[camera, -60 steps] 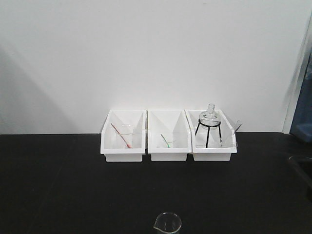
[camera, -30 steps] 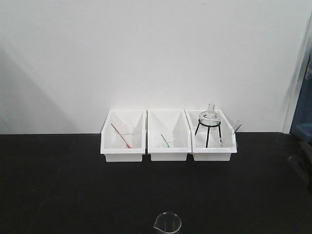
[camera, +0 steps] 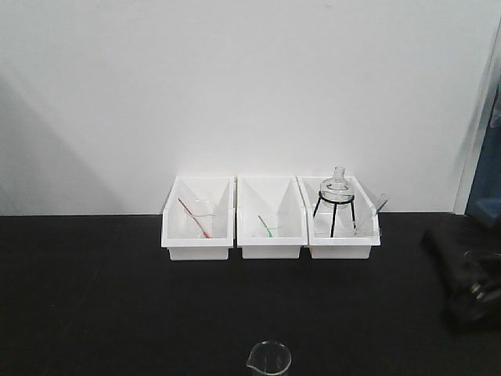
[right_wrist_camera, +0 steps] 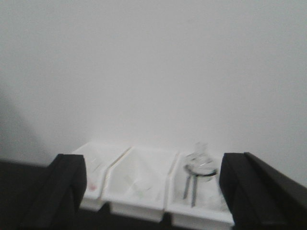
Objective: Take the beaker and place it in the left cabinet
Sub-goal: 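Lower the right gripper onto the clear glass beaker and close it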
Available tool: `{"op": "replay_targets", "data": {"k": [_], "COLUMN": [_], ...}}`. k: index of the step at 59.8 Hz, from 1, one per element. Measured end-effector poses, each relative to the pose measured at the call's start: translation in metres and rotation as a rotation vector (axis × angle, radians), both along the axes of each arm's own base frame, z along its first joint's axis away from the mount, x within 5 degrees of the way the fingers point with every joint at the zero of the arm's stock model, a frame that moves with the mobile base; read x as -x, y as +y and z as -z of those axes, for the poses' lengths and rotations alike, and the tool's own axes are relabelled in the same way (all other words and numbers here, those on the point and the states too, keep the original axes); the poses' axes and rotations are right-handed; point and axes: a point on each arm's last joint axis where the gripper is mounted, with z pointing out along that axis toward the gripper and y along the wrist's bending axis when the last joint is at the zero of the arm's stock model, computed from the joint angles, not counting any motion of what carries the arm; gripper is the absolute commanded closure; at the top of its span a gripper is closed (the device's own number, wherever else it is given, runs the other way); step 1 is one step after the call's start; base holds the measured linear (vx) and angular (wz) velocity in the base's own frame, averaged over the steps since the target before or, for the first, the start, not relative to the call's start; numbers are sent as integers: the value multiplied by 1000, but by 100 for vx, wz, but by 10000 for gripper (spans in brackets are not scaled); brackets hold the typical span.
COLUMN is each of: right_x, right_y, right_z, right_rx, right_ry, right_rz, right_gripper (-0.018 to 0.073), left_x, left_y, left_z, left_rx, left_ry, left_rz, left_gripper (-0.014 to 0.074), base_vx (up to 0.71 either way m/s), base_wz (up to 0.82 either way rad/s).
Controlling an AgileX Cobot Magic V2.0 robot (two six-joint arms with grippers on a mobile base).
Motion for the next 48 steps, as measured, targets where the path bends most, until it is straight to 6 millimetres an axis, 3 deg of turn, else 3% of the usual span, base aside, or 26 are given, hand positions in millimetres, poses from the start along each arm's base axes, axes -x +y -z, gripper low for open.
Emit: {"op": "replay_targets", "data": {"k": [8,16,23,35,48], "right_x": [11,20,16,-9,-42], "right_y": [24,34,38,38,42], "right_z": [62,108,129,161,174], "right_rx": [117,134,98,87,93], "right_ry": [157,310,359,456,452], "right_rz": [-293,-460,-517,-502,-504], "right_gripper": [-4,-4,-4,-4,-4], "left_x": [0,0,0,0,0], "left_y": [0,0,0,0,0], "left_z": [0,0,0,0,0], "left_rx": [0,0,0,0,0], "left_ry": [0,0,0,0,0], "left_rz": [0,0,0,0,0], "left_gripper": [593,593,593,593,593], "base_vx": [0,0,0,0,0], "base_wz": [0,0,0,0,0]}}
